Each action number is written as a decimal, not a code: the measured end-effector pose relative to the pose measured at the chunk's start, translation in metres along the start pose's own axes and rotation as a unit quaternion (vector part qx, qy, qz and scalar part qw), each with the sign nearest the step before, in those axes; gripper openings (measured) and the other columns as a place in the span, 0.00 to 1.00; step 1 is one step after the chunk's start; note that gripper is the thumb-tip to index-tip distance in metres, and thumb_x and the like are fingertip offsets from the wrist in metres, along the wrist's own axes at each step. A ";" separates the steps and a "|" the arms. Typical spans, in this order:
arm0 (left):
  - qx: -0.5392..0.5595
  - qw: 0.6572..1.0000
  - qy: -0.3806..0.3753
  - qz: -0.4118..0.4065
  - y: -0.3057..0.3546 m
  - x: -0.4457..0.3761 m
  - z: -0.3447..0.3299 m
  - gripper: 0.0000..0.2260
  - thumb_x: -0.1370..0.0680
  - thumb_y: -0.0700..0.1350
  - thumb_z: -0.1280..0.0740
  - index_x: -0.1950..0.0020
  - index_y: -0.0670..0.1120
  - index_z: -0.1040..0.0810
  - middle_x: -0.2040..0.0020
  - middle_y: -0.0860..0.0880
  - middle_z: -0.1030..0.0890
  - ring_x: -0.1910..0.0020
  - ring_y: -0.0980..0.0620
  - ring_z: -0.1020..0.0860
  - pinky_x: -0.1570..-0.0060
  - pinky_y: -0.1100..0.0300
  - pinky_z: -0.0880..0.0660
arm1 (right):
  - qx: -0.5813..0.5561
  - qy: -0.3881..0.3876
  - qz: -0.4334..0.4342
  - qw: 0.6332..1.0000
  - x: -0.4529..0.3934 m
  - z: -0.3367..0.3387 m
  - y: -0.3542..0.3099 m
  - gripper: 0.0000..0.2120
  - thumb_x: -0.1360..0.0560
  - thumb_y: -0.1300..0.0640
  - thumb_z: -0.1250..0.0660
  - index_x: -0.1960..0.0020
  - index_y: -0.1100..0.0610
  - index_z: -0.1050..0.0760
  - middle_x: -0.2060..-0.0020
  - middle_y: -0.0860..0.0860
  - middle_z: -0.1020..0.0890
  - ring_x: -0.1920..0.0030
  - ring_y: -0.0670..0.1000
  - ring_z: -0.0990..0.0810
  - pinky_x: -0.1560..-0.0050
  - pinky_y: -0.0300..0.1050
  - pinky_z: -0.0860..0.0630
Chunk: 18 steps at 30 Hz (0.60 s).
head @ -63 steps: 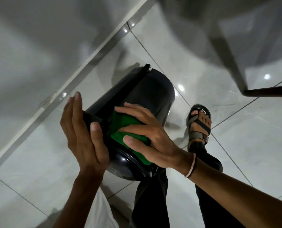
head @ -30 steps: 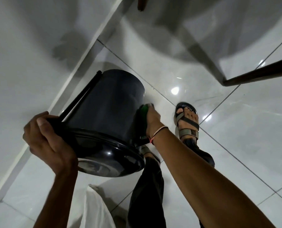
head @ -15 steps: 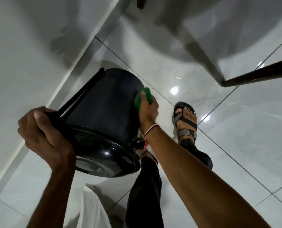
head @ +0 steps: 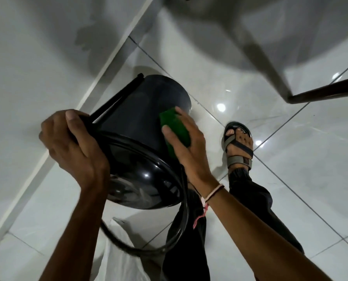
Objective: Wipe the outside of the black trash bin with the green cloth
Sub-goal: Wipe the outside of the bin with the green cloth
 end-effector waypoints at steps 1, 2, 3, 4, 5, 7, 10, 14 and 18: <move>-0.002 1.000 -0.010 -0.005 0.004 0.001 -0.001 0.23 0.11 0.48 0.49 0.49 0.38 0.18 0.47 0.41 0.19 0.42 0.50 0.28 0.40 0.75 0.39 | 0.034 -0.044 0.031 0.998 0.000 -0.005 -0.010 0.15 0.22 0.48 0.30 0.35 0.44 0.20 0.26 0.50 0.23 0.22 0.51 0.28 0.22 0.56 0.29; -0.003 1.000 -0.025 -0.006 0.010 0.001 -0.002 0.24 0.11 0.49 0.49 0.49 0.38 0.18 0.46 0.39 0.18 0.40 0.48 0.28 0.40 0.75 0.39 | 0.051 -0.066 0.052 0.995 -0.001 -0.009 -0.018 0.16 0.22 0.47 0.30 0.36 0.47 0.18 0.25 0.48 0.24 0.20 0.50 0.31 0.20 0.58 0.31; -0.003 0.999 -0.034 -0.003 0.011 0.002 -0.002 0.24 0.12 0.48 0.49 0.48 0.37 0.18 0.45 0.38 0.18 0.38 0.46 0.27 0.40 0.74 0.39 | 0.061 -0.080 0.060 0.993 -0.004 -0.010 -0.024 0.17 0.22 0.48 0.30 0.36 0.51 0.17 0.25 0.47 0.23 0.20 0.49 0.32 0.19 0.59 0.33; 0.000 1.000 -0.031 -0.003 0.014 0.003 -0.001 0.23 0.12 0.48 0.49 0.48 0.37 0.18 0.45 0.38 0.18 0.38 0.44 0.27 0.40 0.73 0.39 | 0.062 -0.077 0.060 0.993 -0.009 -0.012 -0.026 0.17 0.22 0.49 0.29 0.36 0.55 0.17 0.26 0.47 0.22 0.20 0.49 0.31 0.19 0.59 0.33; 0.005 1.000 -0.031 -0.002 0.017 0.005 0.000 0.23 0.12 0.47 0.48 0.48 0.36 0.18 0.44 0.38 0.18 0.37 0.43 0.26 0.40 0.72 0.38 | 0.056 -0.069 0.056 0.994 -0.012 -0.011 -0.025 0.17 0.22 0.51 0.28 0.35 0.56 0.17 0.27 0.48 0.21 0.22 0.49 0.29 0.20 0.57 0.31; 0.003 0.999 -0.037 -0.006 0.024 0.009 -0.001 0.22 0.12 0.46 0.47 0.48 0.35 0.18 0.44 0.37 0.18 0.37 0.41 0.26 0.40 0.72 0.38 | 0.033 -0.027 0.039 0.998 -0.019 -0.004 -0.018 0.17 0.21 0.56 0.26 0.33 0.57 0.18 0.29 0.52 0.19 0.27 0.51 0.22 0.25 0.48 0.25; 0.022 0.998 -0.049 -0.021 0.039 0.019 -0.004 0.21 0.13 0.47 0.45 0.48 0.36 0.17 0.43 0.39 0.18 0.37 0.44 0.25 0.39 0.73 0.38 | -0.035 0.079 -0.027 0.996 -0.031 0.013 0.001 0.17 0.21 0.59 0.26 0.33 0.60 0.18 0.34 0.56 0.16 0.32 0.53 0.18 0.30 0.44 0.21; 0.014 0.997 -0.049 -0.049 0.056 0.028 -0.011 0.19 0.13 0.46 0.42 0.48 0.38 0.15 0.40 0.41 0.17 0.33 0.42 0.24 0.34 0.62 0.33 | -0.092 0.176 -0.117 0.973 -0.046 0.024 0.018 0.16 0.24 0.49 0.25 0.46 0.62 0.14 0.50 0.52 0.15 0.44 0.53 0.17 0.30 0.61 0.21; 0.004 0.991 -0.059 -0.123 0.067 0.042 -0.013 0.17 0.15 0.44 0.39 0.51 0.38 0.14 0.41 0.40 0.16 0.33 0.40 0.21 0.32 0.65 0.33 | -0.113 0.291 -0.237 0.920 -0.050 0.043 0.041 0.21 0.23 0.45 0.26 0.41 0.62 0.15 0.49 0.56 0.16 0.47 0.55 0.19 0.38 0.54 0.19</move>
Point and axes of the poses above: each hand's wrist, its own x-axis away from the middle knuckle, its own z-axis out of the back of the hand, y = z × x, the point moved 4 cm from there along -x, towards the middle knuckle
